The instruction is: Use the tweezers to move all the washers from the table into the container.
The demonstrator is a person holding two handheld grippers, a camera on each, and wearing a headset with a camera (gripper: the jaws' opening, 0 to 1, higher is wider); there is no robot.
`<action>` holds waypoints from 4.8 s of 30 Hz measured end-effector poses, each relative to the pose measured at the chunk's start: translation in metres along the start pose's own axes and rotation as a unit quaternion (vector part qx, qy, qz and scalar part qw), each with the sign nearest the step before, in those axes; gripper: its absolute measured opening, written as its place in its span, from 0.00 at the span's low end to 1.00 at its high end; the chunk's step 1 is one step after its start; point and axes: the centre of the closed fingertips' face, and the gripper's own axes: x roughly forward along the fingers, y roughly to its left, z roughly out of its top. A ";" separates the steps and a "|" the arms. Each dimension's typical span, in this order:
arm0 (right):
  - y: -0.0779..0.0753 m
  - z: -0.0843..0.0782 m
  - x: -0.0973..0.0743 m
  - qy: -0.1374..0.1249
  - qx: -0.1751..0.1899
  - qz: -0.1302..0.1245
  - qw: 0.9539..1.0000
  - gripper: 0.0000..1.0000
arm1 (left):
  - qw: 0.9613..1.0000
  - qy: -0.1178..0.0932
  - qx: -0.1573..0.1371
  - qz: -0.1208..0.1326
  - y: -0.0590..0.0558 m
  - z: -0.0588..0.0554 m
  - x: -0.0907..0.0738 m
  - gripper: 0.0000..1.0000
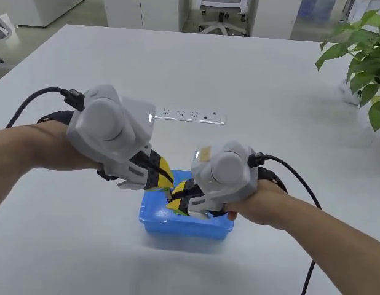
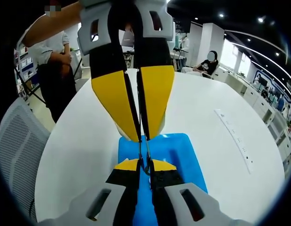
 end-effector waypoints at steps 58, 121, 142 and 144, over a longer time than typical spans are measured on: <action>-0.005 -0.024 0.023 0.017 0.020 0.021 0.999 0.10 | 1.000 0.016 -0.010 -0.016 0.005 -0.022 0.025 0.06; 0.014 0.022 -0.027 -0.034 -0.004 -0.023 0.999 0.07 | 1.000 0.009 0.027 0.006 -0.015 0.021 -0.028 0.06; 0.035 0.026 -0.042 -0.033 0.027 -0.036 0.998 0.05 | 0.999 0.011 0.048 0.008 -0.037 0.033 -0.037 0.07; 0.037 0.025 -0.042 -0.031 0.033 -0.037 0.998 0.05 | 0.999 0.011 0.048 0.008 -0.039 0.033 -0.036 0.07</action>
